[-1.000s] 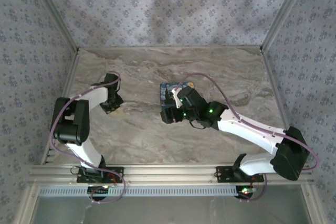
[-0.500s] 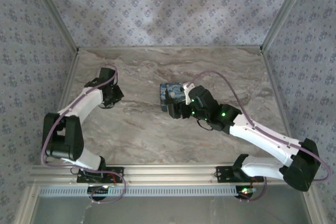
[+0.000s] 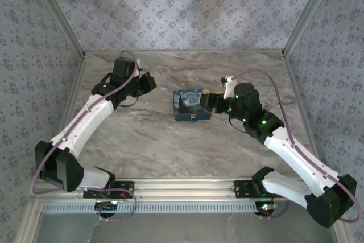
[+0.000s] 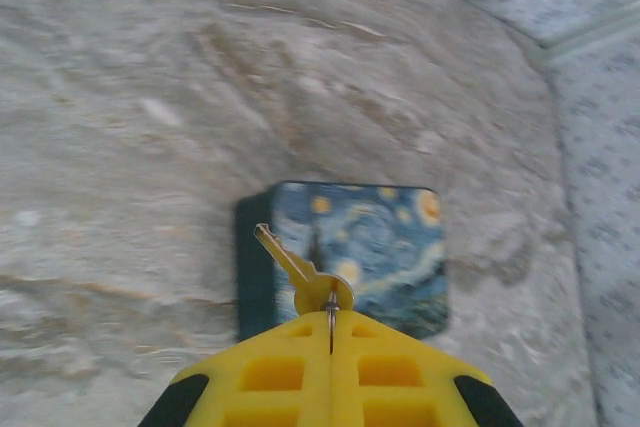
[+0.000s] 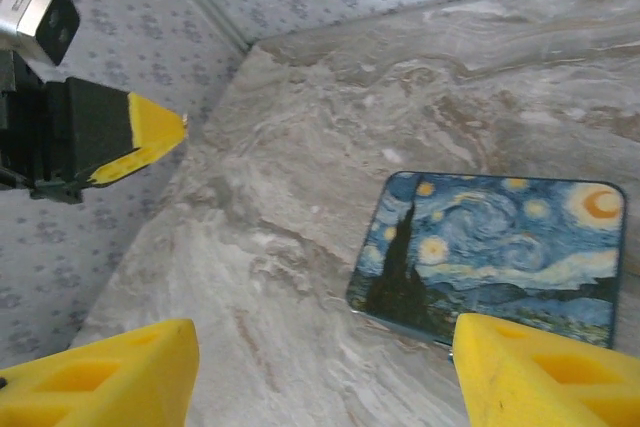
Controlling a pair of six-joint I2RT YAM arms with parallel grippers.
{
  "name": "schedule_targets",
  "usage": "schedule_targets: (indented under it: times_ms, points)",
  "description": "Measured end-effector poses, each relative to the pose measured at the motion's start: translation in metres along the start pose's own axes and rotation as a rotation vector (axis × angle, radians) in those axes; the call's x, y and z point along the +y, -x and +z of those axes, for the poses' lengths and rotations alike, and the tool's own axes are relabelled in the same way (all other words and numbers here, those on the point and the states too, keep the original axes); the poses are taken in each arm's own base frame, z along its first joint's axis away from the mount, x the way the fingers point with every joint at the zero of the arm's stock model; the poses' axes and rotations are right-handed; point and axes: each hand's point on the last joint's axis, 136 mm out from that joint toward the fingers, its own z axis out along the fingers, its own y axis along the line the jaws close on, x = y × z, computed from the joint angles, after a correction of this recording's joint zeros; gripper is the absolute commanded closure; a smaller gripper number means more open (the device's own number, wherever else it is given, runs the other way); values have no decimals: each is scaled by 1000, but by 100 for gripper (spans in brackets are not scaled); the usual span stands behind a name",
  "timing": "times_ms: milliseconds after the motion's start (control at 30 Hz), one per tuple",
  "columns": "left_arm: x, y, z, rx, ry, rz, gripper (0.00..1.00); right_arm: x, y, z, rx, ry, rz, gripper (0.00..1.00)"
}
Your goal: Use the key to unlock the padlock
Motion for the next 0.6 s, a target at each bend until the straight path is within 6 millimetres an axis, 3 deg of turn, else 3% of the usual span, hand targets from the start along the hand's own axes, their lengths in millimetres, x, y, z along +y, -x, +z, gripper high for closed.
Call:
schedule_targets:
  times_ms: [133,300,600]
  points:
    - [-44,-8,-5,10,-98,55,100,15,1,8,31,81,21,42]
    - [-80,-20,-9,33,-198,96,100,29,2,21,61,161,44,46]
    - [-98,-30,-11,57,-255,96,100,50,10,25,55,240,26,49]
